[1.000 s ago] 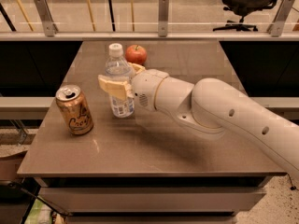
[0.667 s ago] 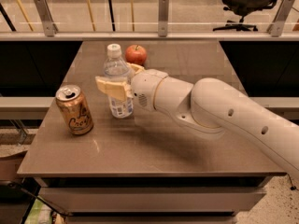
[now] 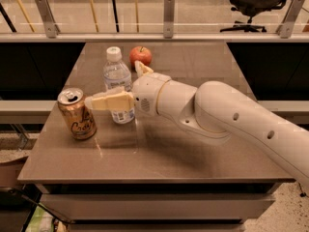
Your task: Move blue plastic bottle near orange can
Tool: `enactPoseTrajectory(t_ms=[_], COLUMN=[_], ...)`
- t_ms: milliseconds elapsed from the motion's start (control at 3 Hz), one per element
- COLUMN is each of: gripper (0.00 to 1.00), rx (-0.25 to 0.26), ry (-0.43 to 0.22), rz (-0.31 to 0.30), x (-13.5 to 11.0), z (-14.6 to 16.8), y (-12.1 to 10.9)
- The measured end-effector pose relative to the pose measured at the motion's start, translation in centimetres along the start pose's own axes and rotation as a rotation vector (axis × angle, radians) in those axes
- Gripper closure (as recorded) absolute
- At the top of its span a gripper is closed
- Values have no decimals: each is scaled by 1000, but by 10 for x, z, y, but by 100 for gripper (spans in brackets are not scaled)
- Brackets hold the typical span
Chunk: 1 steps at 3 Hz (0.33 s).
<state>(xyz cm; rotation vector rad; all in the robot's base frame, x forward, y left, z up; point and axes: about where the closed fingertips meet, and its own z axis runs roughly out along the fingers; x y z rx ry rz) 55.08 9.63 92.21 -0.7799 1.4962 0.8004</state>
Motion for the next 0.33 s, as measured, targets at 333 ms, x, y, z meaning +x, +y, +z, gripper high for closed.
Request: enactPoseTrajectory(t_ms=[333], gripper=[0], rx=[0], ry=[0], rz=[0], x=[0], z=[0], y=[0])
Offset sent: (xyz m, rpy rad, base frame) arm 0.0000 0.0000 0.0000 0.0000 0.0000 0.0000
